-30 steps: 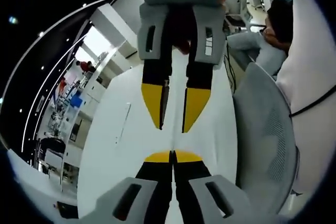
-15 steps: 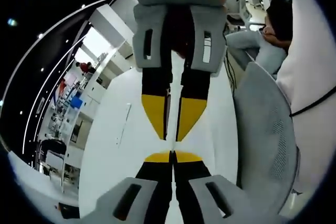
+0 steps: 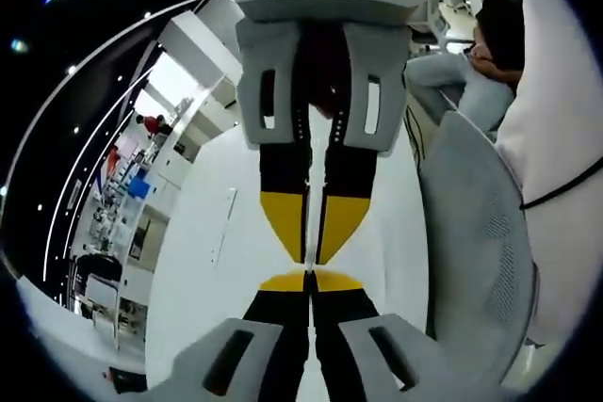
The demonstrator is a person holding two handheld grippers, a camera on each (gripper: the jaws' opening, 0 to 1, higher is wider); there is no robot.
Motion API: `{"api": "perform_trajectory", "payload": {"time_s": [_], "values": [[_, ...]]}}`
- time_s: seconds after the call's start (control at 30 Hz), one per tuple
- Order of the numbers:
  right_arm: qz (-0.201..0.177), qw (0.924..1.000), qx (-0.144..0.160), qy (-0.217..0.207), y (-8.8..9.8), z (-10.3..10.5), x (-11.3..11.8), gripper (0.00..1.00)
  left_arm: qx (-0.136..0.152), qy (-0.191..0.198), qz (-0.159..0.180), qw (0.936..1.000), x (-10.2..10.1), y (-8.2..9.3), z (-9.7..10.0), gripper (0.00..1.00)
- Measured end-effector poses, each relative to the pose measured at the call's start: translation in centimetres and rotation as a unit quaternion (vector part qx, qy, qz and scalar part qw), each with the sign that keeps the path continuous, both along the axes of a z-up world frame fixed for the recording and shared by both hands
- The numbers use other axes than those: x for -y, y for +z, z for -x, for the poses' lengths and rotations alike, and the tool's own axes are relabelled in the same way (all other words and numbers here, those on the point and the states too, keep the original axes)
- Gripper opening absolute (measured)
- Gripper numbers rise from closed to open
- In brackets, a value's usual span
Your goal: Arrange the food packaging bags into a neat stack by flattening each bag and aligning their edges.
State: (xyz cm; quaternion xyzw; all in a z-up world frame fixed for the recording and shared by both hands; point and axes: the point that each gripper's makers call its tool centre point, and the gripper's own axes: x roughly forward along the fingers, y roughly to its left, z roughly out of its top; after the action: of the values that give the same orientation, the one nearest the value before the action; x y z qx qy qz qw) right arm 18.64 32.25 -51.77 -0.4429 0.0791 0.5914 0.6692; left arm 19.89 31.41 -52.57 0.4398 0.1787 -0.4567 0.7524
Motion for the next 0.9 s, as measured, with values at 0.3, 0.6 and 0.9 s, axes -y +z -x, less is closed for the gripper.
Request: {"api": "perform_trajectory", "payload": {"time_s": [0.3,0.6,0.9], "values": [[0.004,1.0,0.004,0.003,-0.07,0.0,-0.03,0.01,0.001,-0.001,-0.001,1.0,-0.04,0.06,0.06,0.0],[0.012,0.9998,0.011,0.008,-0.27,-0.03,-0.09,0.01,0.0,-0.001,-0.002,1.0,-0.12,0.06,0.14,0.0],[0.051,0.9982,0.031,0.004,-0.57,-0.04,-0.34,0.01,-0.002,0.0,-0.009,1.0,-0.23,-0.17,0.14,0.0]]}}
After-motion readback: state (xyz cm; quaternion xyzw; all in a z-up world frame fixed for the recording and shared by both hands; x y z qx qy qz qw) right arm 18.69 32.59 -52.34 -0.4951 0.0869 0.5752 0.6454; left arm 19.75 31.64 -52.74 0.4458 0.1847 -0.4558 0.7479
